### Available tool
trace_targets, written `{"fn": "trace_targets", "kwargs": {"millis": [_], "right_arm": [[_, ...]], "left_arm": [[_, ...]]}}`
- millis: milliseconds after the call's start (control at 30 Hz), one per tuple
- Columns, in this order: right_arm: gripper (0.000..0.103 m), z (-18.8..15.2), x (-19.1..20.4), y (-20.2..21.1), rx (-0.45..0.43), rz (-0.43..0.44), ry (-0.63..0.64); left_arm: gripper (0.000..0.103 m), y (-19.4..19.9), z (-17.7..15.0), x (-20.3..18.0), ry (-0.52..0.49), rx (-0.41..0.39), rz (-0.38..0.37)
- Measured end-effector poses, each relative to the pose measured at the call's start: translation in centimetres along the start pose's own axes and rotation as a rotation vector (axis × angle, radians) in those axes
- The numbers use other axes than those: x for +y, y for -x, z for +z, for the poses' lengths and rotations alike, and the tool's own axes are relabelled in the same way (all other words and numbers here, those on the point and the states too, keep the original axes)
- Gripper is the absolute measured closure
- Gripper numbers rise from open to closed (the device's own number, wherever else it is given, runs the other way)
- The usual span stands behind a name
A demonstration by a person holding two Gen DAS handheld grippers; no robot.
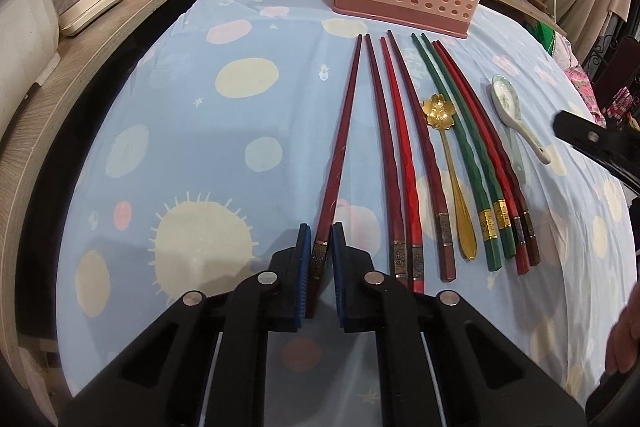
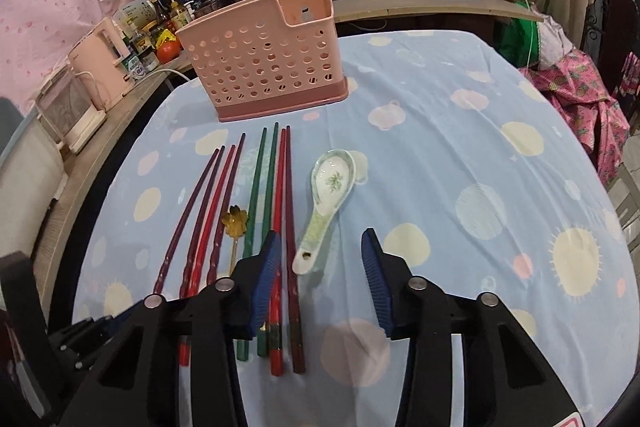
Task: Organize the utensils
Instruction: 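Close the left tool on a dark red chopstick while the right tool grasps the white ceramic spoon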
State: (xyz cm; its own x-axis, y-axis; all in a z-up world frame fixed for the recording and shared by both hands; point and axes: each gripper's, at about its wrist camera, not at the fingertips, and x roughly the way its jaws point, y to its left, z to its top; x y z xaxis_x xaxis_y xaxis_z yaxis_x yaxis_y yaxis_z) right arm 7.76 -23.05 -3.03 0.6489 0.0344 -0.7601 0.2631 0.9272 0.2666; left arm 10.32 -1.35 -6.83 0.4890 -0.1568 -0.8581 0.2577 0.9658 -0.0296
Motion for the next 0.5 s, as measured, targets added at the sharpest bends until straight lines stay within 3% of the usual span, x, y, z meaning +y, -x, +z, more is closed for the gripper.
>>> {"fn": "trace_targets", "kwargs": {"millis": [100,500], "right_arm": [[0.086,0.3,-0.1,-1.8,0.031,0.011,-0.028],[0.093,-1.1,-1.3,-3.7,0.069,0.026,-0.068]], "left_arm": [[0.093,0.0,0.0,0.1,0.003,0.0,-0.008],[0.093,0.0,-0.2,0.2,0.008,-0.012,-0.015]]}}
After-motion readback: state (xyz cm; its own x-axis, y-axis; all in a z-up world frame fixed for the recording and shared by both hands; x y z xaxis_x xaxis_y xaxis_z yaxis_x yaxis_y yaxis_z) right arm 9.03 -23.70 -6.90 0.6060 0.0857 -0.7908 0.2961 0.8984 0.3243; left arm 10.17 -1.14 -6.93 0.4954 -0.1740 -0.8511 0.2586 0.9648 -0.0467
